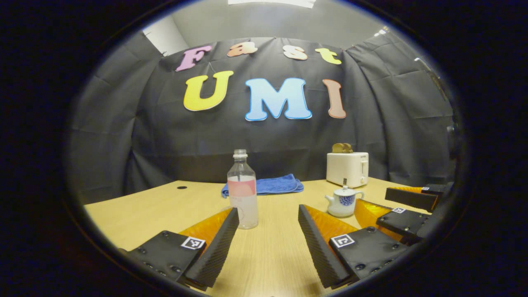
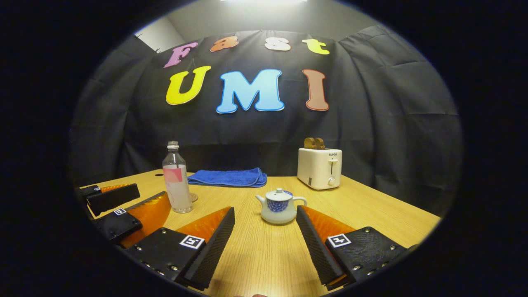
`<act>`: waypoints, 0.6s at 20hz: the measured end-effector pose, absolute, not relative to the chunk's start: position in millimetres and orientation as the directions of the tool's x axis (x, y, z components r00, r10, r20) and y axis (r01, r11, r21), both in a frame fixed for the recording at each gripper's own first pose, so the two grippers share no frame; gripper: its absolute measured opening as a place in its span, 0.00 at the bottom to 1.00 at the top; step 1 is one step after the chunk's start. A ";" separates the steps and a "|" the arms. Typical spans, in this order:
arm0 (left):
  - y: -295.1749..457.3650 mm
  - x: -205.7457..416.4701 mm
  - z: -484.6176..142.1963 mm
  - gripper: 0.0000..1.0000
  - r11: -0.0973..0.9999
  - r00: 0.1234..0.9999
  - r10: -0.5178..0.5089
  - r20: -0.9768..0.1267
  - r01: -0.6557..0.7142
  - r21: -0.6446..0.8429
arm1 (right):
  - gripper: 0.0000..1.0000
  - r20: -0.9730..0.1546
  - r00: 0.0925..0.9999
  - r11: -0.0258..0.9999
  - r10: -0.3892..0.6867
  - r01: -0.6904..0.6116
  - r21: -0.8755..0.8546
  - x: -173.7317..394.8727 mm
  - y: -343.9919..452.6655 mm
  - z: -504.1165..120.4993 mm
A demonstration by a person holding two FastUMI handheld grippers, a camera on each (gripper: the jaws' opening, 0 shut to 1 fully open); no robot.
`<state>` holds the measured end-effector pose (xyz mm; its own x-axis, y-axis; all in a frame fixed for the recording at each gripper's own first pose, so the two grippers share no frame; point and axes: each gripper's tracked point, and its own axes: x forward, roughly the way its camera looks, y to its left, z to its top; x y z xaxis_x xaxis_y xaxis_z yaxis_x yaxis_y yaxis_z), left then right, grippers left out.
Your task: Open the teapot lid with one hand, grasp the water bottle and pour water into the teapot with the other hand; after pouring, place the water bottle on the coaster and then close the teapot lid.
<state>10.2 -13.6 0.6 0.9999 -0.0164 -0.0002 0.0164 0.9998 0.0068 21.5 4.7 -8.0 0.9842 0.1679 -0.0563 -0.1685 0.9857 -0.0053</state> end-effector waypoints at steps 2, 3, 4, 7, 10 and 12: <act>-16.6 15.9 -0.4 1.00 0.999 0.999 -0.033 -0.014 0.033 0.013 | 0.93 -0.082 0.983 0.986 0.166 -0.164 0.026 32.2 1.3 -9.8; -15.5 17.3 2.9 1.00 0.999 0.999 -0.033 -0.009 0.033 0.008 | 0.93 -0.084 0.984 0.987 0.160 -0.157 0.042 38.1 -1.4 -8.8; -14.8 18.6 7.8 1.00 0.999 0.999 -0.035 -0.002 0.035 0.006 | 0.93 -0.083 0.985 0.988 0.153 -0.149 0.050 44.1 -5.1 -6.5; -7.9 21.4 23.3 1.00 0.999 0.999 -0.031 0.030 0.030 0.020 | 0.93 -0.089 0.987 0.991 0.131 -0.128 0.035 63.0 -14.5 1.3; -4.3 24.4 30.6 1.00 1.000 0.999 -0.026 0.036 0.026 0.003 | 0.93 -0.073 0.990 0.992 0.123 -0.122 0.023 82.0 -15.7 13.6; -0.5 26.7 30.2 1.00 1.000 0.999 -0.023 0.026 0.024 -0.010 | 0.93 -0.085 0.988 0.991 0.129 -0.131 -0.017 101.3 -10.9 13.0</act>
